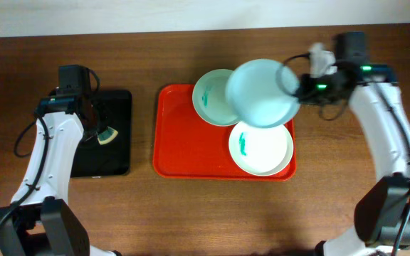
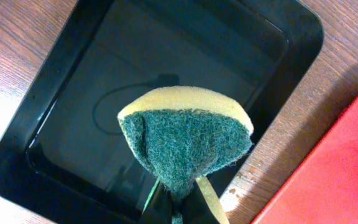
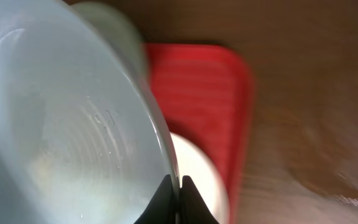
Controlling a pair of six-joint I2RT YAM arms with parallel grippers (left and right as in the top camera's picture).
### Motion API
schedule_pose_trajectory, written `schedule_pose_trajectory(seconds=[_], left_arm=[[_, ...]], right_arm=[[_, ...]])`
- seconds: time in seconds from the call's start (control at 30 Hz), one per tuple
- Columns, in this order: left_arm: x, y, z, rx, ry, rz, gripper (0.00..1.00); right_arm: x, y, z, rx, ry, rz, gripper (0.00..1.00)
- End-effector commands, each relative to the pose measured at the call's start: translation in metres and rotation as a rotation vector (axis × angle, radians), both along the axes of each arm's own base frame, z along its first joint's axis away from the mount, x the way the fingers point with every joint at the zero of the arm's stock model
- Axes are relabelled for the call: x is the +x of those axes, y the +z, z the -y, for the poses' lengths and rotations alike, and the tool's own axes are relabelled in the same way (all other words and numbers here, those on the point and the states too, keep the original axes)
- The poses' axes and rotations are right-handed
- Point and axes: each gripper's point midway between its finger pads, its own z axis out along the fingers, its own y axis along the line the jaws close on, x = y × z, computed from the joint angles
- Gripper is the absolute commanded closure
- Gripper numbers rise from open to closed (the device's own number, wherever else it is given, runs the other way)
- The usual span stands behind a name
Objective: Clean dirty plates on tray and stack at the side
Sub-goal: 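Carry the cleaned plate right and set it on the table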
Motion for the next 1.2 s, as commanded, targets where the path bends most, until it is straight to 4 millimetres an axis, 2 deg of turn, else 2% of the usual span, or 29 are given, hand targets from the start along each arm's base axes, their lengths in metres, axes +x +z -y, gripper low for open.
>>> schedule_pose_trajectory(seconds=[0.0, 0.07, 0.2, 0.27, 0.37, 0.43, 0.5, 0.57, 0.7, 0.8, 0.9, 0.93, 1.03, 1.1, 1.17], left_arm=[[0.004, 0.01, -0.001, 0.002, -0.008, 0.028, 1.0], [0.004, 0.009, -0.001, 0.002, -0.008, 0.028, 1.0], [0.004, 0.009, -0.001, 0.002, -0.008, 0.028, 1.0], [0.004, 0.01, -0.001, 0.003, -0.008, 0.028, 1.0], [0.003, 0.009, -0.001, 0.003, -0.008, 0.026, 1.0], [0.002, 0.007, -0.001, 0.002, -0.008, 0.021, 1.0], [0.002, 0.007, -0.001, 0.002, -0.008, 0.021, 1.0], [0.003, 0.007, -0.001, 0.003, -0.008, 0.023, 1.0], [0.003, 0.007, -0.001, 0.003, -0.008, 0.024, 1.0], [0.003, 0.007, -0.001, 0.003, -0.008, 0.025, 1.0], [0.004, 0.007, -0.001, 0.003, -0.008, 0.028, 1.0], [0.004, 0.007, -0.001, 0.003, -0.008, 0.028, 1.0], [0.004, 0.007, -0.001, 0.003, -0.008, 0.028, 1.0], [0.004, 0.007, -0.001, 0.003, -0.008, 0.028, 1.0], [0.004, 0.007, -0.001, 0.003, -0.008, 0.028, 1.0]], right_arm=[[-0.002, -0.015, 0.062, 0.11, -0.153, -0.045, 0.96], [-0.009, -0.034, 0.112, 0.117, -0.27, -0.08, 0.96], [-0.017, -0.058, 0.159, 0.134, -0.381, -0.109, 0.96], [-0.025, -0.072, 0.178, 0.122, -0.452, -0.149, 0.96], [-0.041, -0.098, 0.206, 0.013, -0.528, -0.238, 0.96], [-0.043, -0.112, 0.211, 0.002, -0.537, -0.265, 0.96], [-0.039, -0.117, 0.21, 0.007, -0.531, -0.26, 0.93], [-0.036, -0.117, 0.21, 0.003, -0.527, -0.25, 0.75], [-0.032, -0.116, 0.209, 0.002, -0.52, -0.239, 0.62], [-0.019, -0.101, 0.195, 0.096, -0.479, -0.184, 0.49], [0.007, -0.062, 0.172, 0.244, -0.406, -0.065, 0.43], [0.015, -0.045, 0.165, 0.264, -0.377, -0.021, 0.42], [0.033, -0.011, 0.143, 0.241, -0.305, 0.056, 0.36], [0.046, 0.007, 0.112, 0.224, -0.221, 0.096, 0.3], [0.059, 0.01, 0.064, 0.2, -0.078, 0.126, 0.22]])
